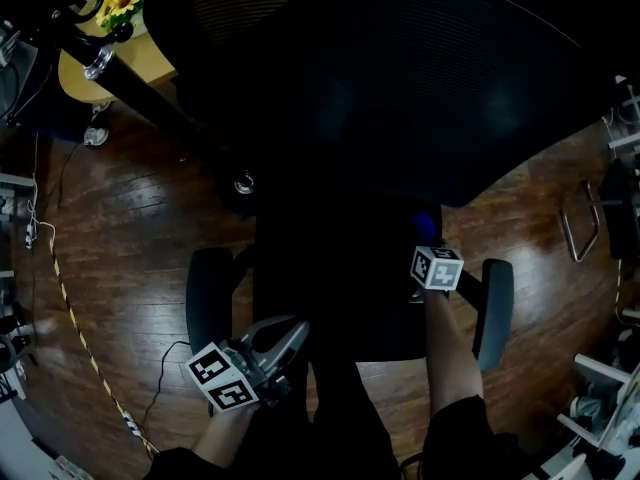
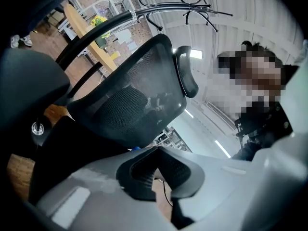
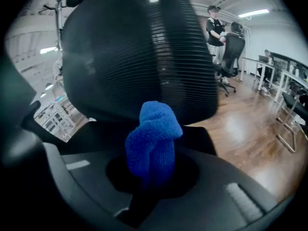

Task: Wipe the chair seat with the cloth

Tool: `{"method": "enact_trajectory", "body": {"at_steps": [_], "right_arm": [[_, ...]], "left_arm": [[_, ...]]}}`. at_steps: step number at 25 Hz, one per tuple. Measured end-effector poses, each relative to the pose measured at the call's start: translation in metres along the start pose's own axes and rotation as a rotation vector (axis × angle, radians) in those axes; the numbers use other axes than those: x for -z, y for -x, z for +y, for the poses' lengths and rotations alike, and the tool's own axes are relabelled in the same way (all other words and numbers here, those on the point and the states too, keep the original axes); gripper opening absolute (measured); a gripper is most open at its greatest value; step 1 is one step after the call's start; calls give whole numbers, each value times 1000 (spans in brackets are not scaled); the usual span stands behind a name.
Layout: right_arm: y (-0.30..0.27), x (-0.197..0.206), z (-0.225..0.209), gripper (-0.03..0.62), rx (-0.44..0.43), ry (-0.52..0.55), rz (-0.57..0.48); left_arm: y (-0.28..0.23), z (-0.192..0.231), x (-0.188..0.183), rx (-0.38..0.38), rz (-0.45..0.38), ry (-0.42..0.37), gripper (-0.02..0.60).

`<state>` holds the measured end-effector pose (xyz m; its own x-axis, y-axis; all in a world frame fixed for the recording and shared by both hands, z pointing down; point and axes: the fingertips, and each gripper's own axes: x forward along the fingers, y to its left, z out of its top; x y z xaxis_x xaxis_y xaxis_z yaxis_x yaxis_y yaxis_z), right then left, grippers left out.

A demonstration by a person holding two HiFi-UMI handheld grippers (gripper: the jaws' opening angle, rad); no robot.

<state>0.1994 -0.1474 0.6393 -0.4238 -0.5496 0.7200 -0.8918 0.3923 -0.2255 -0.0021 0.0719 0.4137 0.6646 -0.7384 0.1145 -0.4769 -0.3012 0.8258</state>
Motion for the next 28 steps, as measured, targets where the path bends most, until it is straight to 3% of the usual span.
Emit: {"method": "enact_trajectory", "body": {"at_steps": [4,9,14,16,21,28], "right_arm": [[-37,-8,112,35,-208,73,-22],[-64,15,255,35,-413,112,24],[-77,45,346,35,-519,154,101],[-82,58,355,35,-508,191,127],[-84,60,334,35,-450,228,71],[-78,58,204,35,-216,174,101]], "left_arm": [[14,1,-11,-22,-55,-2,-9],[38,4,-16,-56,-109,2,-9],[58,8,-20,-68,-153,9,-9],[63,10,-17,-76,-156,11,-9],[70,12,-16,-86,-155,7,-9],[59,6,-9,-72,-115,-8,-9]]}}
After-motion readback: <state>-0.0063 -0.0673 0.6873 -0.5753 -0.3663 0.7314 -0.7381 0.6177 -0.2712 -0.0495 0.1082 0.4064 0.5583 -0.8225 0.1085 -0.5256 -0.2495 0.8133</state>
